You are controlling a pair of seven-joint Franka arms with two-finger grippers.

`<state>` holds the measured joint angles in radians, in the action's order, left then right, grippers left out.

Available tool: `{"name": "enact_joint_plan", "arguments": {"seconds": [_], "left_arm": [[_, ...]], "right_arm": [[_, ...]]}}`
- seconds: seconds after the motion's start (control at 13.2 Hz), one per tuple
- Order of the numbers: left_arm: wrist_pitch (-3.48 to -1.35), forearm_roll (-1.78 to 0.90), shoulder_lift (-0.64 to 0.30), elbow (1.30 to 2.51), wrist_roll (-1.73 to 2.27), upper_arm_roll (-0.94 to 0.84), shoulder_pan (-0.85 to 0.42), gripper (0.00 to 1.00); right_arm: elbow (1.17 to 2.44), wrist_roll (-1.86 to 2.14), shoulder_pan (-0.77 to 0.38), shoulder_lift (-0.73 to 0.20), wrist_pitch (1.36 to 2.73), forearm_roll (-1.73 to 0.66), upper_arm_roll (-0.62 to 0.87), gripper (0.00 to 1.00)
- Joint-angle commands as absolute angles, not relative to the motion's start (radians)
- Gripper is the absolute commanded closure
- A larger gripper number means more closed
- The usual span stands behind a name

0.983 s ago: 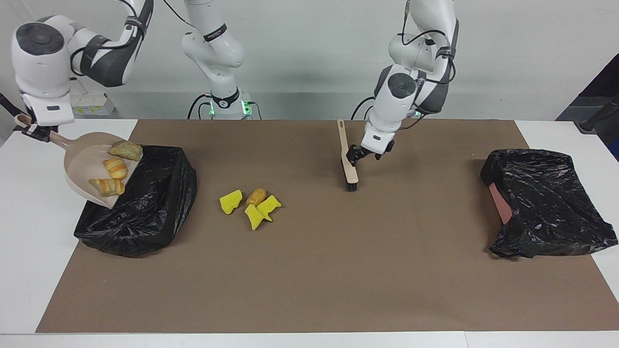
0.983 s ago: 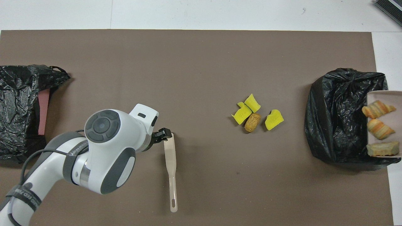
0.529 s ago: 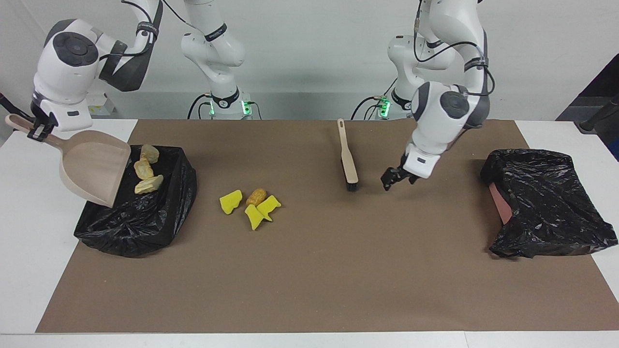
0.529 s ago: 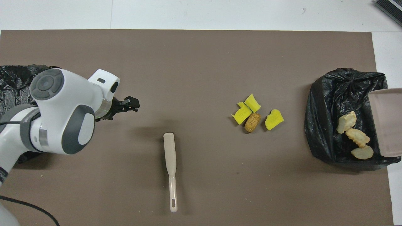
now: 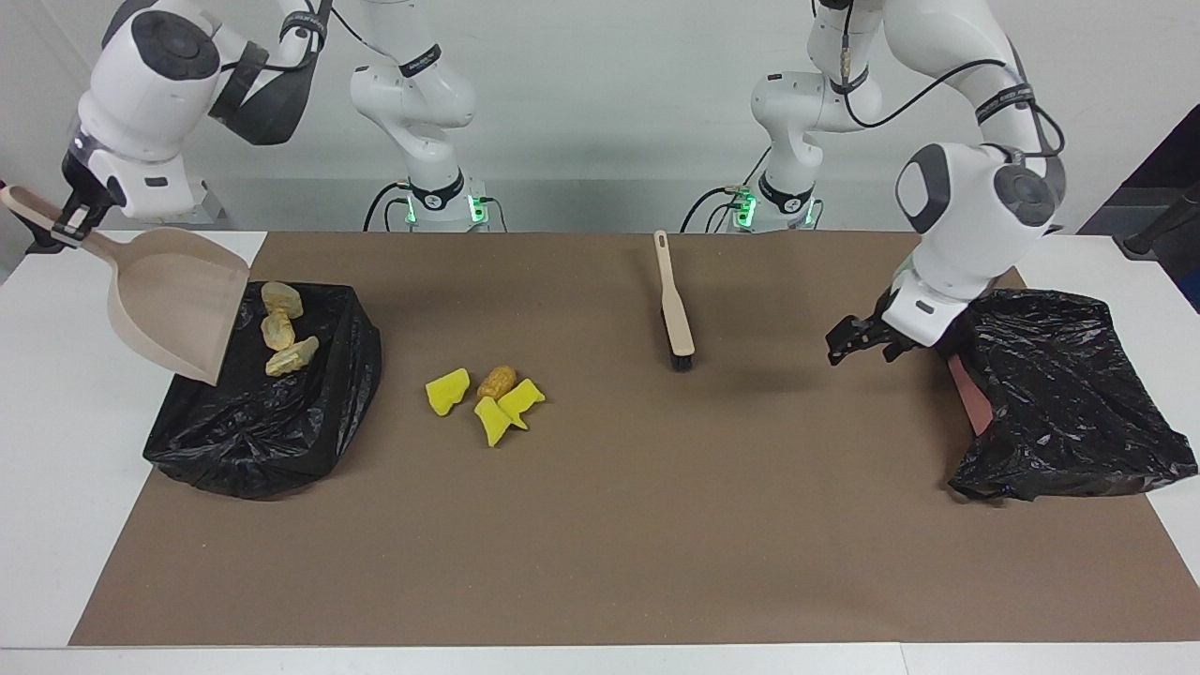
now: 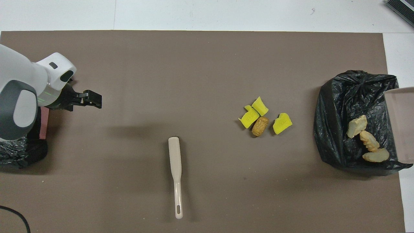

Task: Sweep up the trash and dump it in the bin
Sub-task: 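Tip the dustpan into the bag with the right gripper while the left gripper withdraws, then bring the dustpan back and set it on the table with the right gripper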

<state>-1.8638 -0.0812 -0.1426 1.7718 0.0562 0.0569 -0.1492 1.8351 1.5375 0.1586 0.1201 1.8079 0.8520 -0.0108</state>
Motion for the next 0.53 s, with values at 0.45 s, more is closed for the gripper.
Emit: {"name": "enact_joint_plan", "arguments": {"seconds": [0.45], "left_arm": [[-1.71, -0.046, -0.083, 1.674, -0.053, 0.054, 0.002, 0.0]], "right_arm": [[1.815, 0.915, 0.134, 0.136, 1.667, 0.421, 0.19, 1.0]]}}
